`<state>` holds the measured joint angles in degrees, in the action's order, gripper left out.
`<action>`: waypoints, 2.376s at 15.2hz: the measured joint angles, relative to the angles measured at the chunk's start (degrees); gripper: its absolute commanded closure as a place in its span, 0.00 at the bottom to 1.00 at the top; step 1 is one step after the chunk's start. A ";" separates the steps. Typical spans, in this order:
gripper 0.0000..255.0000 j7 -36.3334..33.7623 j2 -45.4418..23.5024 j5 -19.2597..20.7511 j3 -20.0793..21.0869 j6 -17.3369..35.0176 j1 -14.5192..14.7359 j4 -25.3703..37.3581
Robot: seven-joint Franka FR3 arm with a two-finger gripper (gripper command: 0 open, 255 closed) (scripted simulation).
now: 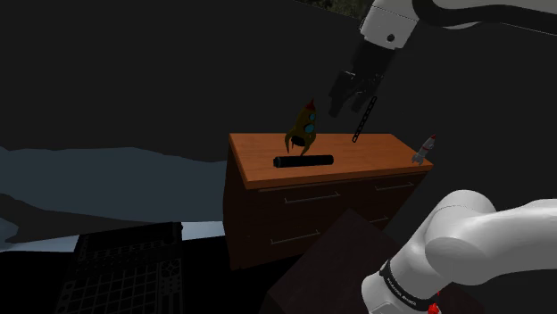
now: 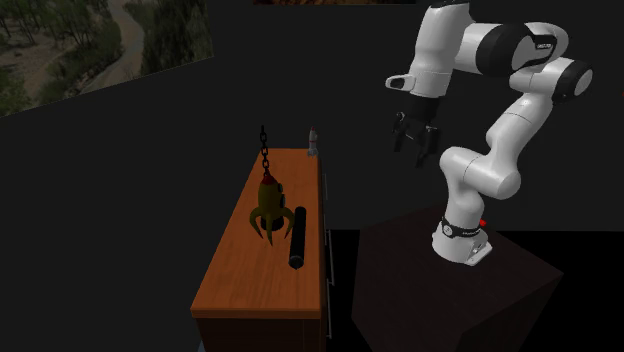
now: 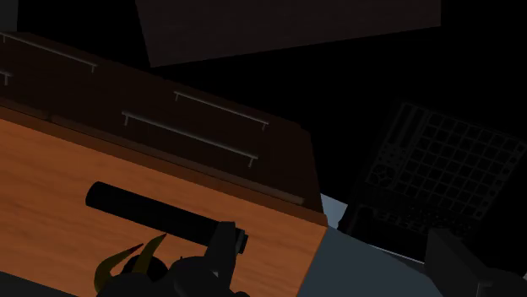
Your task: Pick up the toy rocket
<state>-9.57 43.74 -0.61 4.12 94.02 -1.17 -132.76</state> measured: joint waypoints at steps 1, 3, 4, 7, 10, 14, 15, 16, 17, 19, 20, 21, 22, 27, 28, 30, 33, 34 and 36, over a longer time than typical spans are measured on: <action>0.00 0.00 0.00 0.00 0.00 0.00 0.00 0.00; 0.00 0.54 -0.55 0.70 -0.81 2.27 -0.63 -1.34; 0.00 0.60 -0.87 1.04 -1.12 4.01 -0.98 -2.44; 0.00 0.75 -3.18 2.14 -2.15 9.67 -2.21 -4.75; 0.00 1.48 -6.56 3.57 -3.84 16.04 -3.76 -6.55; 0.00 2.06 -11.06 5.11 -5.83 23.77 -5.67 -8.12; 0.00 2.44 -12.38 5.53 -6.53 25.74 -6.22 -8.31; 0.00 2.60 -14.01 5.87 -7.08 27.86 -6.69 -8.39; 0.00 2.85 -15.58 6.21 -7.70 29.94 -7.19 -8.49; 0.00 2.75 -19.29 6.63 -8.47 33.93 -7.89 -7.90; 0.00 2.73 -20.93 6.82 -8.86 35.76 -8.24 -7.68; 0.00 2.82 -22.29 7.00 -9.33 37.53 -8.62 -7.65; 0.00 3.10 -24.22 7.13 -9.93 39.36 -9.02 -7.11; 0.00 3.88 -33.47 6.97 -12.27 47.78 -10.55 -4.15; 0.00 4.23 -35.19 6.74 -12.78 49.17 -10.87 -3.41; 0.00 5.52 -39.60 5.80 -13.97 52.57 -11.55 -1.56; 0.00 7.10 -45.36 3.95 -15.09 56.01 -12.48 2.01; 0.00 7.48 -47.17 3.31 -15.32 57.35 -12.79 2.83; 0.00 8.12 -49.22 2.47 -15.51 58.83 -13.20 3.77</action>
<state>-1.45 -5.48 1.86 -11.39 152.85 -14.37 -129.00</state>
